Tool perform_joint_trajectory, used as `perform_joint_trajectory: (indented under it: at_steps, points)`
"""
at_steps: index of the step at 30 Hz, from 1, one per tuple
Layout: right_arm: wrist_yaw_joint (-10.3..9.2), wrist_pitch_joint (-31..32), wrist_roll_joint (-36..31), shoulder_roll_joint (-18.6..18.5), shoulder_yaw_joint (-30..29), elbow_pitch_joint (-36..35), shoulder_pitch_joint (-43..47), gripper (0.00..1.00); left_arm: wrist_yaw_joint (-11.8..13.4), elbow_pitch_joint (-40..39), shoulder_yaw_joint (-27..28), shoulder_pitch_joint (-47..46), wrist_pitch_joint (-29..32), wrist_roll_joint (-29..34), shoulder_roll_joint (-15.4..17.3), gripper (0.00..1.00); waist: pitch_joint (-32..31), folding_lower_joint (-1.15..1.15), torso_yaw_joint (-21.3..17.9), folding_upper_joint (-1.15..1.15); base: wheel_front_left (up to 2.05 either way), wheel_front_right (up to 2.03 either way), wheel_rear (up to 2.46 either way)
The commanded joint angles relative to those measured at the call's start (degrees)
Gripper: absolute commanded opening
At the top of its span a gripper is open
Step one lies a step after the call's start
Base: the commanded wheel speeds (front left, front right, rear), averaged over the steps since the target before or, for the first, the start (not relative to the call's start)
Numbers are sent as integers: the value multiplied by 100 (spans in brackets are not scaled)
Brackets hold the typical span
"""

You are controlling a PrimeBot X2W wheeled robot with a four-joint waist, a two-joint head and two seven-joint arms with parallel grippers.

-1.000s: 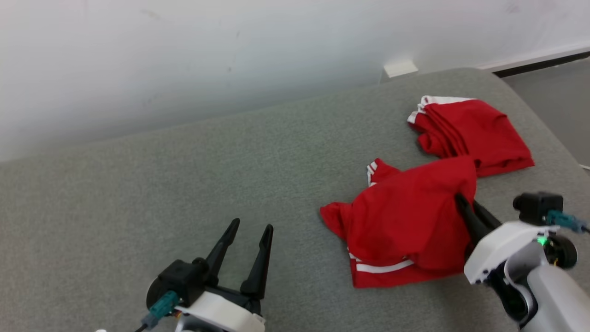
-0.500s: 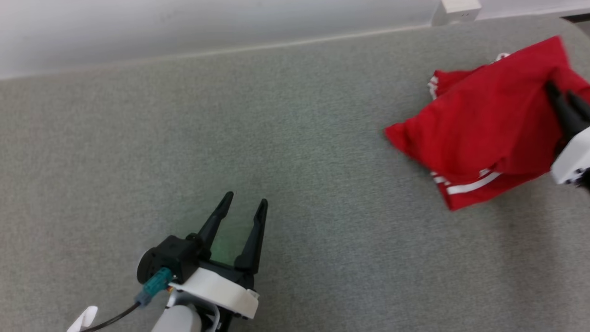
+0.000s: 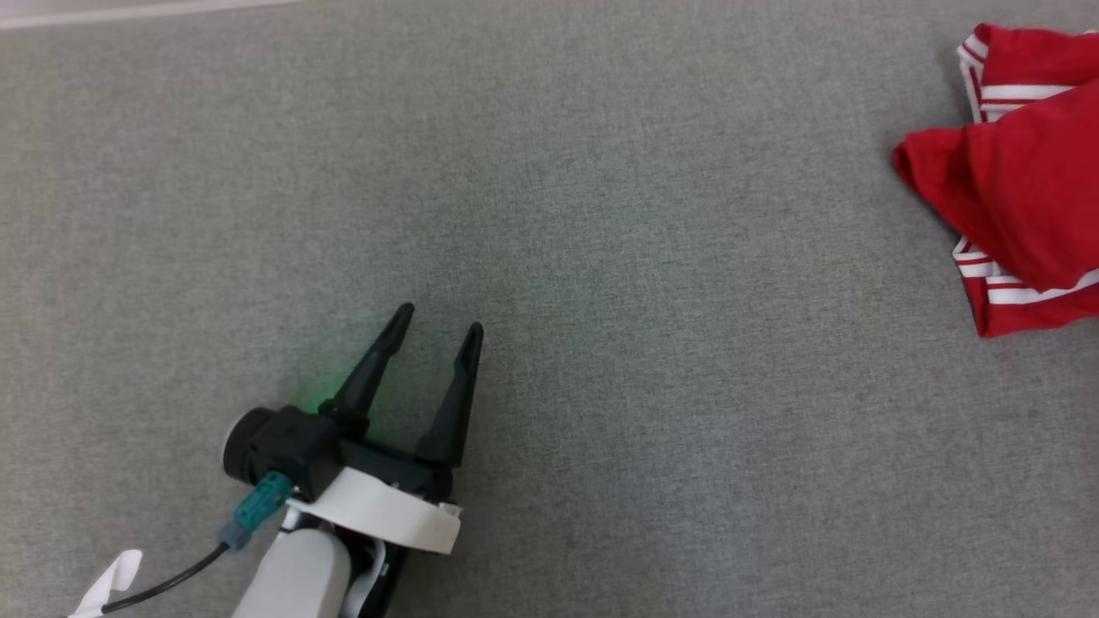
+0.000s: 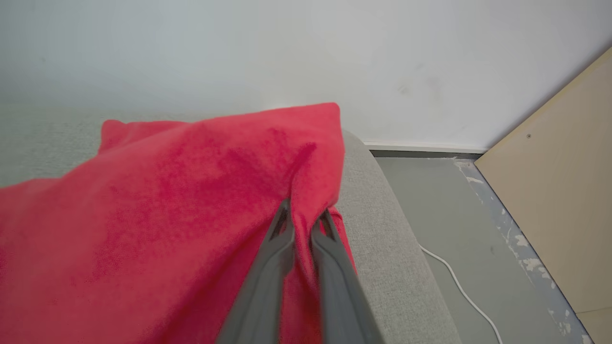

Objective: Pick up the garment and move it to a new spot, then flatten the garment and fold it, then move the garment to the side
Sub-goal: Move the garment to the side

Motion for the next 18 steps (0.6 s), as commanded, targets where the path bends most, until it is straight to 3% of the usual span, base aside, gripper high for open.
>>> perform_joint_trajectory:
  at_steps: [1, 6, 7, 8, 9, 14, 18]
  points:
    - [-15, -57, -49, 9, -38, 108, -116, 0, 11, 145, 54, 20, 25, -14, 98, 100, 108, 0, 8, 0, 0, 0, 0]
    - [-15, -102, -286, 182, -164, 1065, -398, 0, 37, 174, 57, -95, 32, -25, 132, 100, 239, 0, 72, 0, 0, 0, 0]
    - [-15, -105, -356, 219, -170, 1241, -455, 17, 43, 188, 59, -104, 32, -37, 126, 100, 231, 0, 100, 0, 0, 0, 0]
    - [-15, -128, -410, 258, -170, 1386, -493, 50, 42, 195, 65, -116, 32, -57, 112, 100, 210, 0, 132, 0, 0, 0, 0]
    - [-15, -157, -507, 269, -154, 1538, -520, 100, 50, 194, 77, -125, 32, -79, 96, 100, 174, 0, 161, 0, 0, 0, 0]
    - [-15, -554, -772, 349, -66, 1876, -605, 100, 139, 160, 162, -19, 23, -36, 25, 100, -260, 0, 288, 0, 0, 0, 0]
    - [-15, -882, -890, 468, 140, 1753, -527, 100, 152, 72, 311, 131, 17, -63, -59, 100, -886, 0, 379, 0, 0, 0, 0]
